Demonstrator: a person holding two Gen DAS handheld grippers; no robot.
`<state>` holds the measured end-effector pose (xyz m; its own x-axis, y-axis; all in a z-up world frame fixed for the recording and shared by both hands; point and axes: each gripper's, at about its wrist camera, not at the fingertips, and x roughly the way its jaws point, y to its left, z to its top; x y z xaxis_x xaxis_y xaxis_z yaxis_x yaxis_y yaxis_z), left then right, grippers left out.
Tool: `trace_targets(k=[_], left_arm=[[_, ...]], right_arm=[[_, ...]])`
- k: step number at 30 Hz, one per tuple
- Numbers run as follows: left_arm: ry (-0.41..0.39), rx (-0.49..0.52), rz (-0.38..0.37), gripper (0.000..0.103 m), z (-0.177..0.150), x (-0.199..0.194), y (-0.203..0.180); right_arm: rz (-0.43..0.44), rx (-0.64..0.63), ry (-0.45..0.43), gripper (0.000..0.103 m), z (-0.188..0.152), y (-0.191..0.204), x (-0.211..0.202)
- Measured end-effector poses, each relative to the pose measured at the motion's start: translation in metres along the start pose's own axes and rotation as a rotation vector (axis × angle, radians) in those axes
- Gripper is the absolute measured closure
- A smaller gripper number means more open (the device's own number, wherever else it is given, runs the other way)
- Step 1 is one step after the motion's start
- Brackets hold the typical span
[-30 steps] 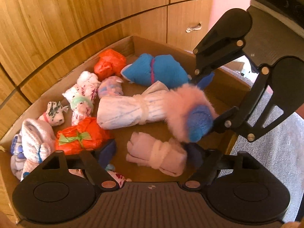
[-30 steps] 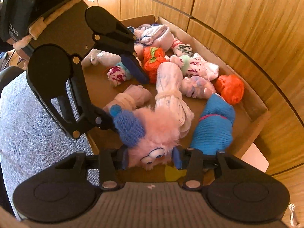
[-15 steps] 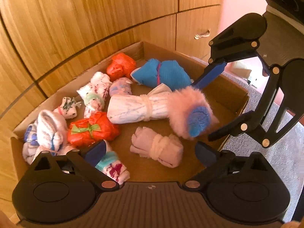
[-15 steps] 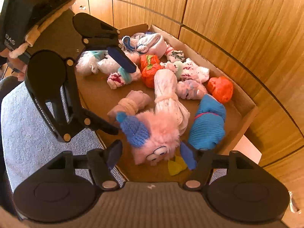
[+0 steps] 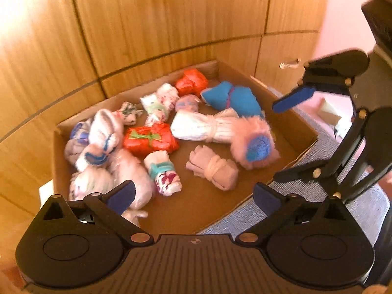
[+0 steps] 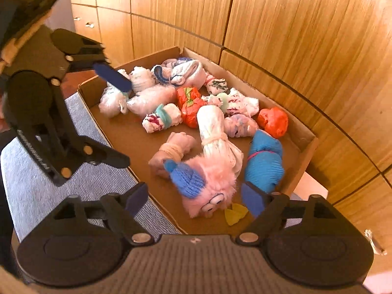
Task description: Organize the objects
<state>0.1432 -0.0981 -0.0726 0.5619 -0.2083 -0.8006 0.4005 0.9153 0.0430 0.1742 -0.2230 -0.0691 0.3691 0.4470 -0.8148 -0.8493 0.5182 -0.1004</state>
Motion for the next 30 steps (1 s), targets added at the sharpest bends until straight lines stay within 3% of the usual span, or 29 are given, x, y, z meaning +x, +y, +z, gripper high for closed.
trace_targets(k=[7,12,17,25,30], left_arm=[[-0.057,-0.156,0.104,0.000,-0.011,-0.024,0.008],[-0.115,-0.244,0.144,0.000,-0.021,-0.037,0.012],[-0.163,-0.318,0.175,0.000,-0.027,-0.047,0.016],[-0.212,-0.298,0.316,0.000,-0.028,-0.054,0.003],[-0.245,-0.286,0.296,0.000,-0.029,-0.059,-0.001]], right_arm=[[-0.065,0.132,-0.058,0.014,-0.001,0.014,-0.011],[-0.125,0.256,-0.107,0.009,-0.004,0.023,-0.017],[-0.132,0.363,-0.155,0.008,-0.009,0.028,-0.021],[-0.108,0.378,-0.176,0.008,-0.012,0.040,-0.022],[-0.104,0.376,-0.189,0.008,-0.011,0.041,-0.025]])
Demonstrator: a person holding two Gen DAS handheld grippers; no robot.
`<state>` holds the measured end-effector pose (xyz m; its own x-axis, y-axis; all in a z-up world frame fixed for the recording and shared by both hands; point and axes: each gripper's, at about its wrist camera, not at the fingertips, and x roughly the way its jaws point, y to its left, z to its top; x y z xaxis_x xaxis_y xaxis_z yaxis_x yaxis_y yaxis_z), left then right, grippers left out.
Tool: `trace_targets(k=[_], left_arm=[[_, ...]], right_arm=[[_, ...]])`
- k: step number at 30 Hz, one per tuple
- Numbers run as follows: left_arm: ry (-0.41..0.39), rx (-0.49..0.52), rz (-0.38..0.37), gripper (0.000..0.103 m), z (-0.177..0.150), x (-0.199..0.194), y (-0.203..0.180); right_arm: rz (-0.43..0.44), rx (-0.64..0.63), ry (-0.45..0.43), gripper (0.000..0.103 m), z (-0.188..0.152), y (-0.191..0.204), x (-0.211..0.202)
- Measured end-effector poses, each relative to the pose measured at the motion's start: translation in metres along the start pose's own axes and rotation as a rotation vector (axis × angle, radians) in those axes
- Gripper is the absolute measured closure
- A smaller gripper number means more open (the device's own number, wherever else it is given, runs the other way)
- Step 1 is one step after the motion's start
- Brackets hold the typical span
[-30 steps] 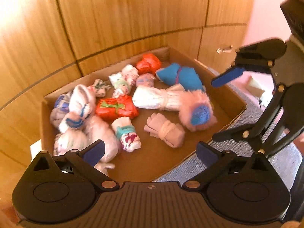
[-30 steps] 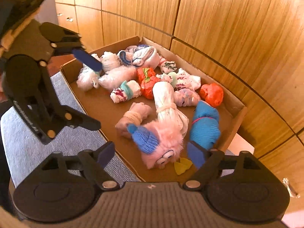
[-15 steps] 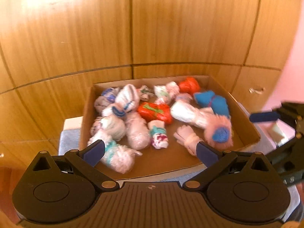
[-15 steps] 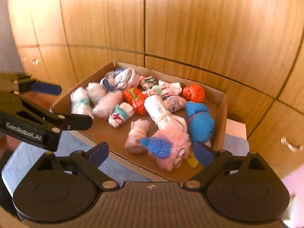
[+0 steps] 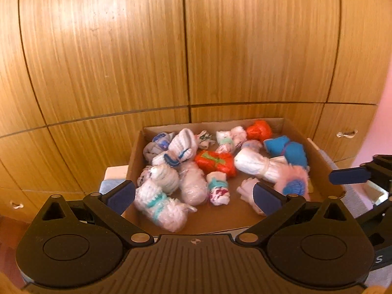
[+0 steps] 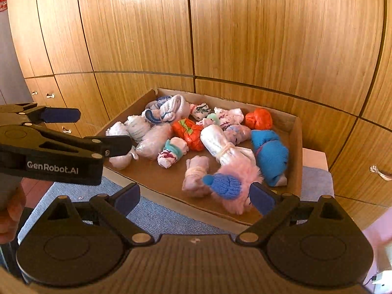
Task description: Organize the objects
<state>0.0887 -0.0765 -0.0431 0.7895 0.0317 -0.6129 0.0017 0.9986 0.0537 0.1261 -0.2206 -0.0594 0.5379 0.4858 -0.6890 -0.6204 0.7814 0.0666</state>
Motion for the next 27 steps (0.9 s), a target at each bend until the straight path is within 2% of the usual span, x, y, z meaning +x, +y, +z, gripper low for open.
trace_targets(k=[22,27], left_arm=[[0.025,-0.037,-0.059,0.000,0.0017,-0.0004,0.0012],[-0.013,-0.010,-0.031,0.000,0.0067,-0.0088,-0.0045]], right_arm=[[0.017,0.008,-0.021,0.008,-0.0041,0.0028,0.0022],[0.018,0.006,-0.033,0.008,-0.0007,0.0044,-0.0003]])
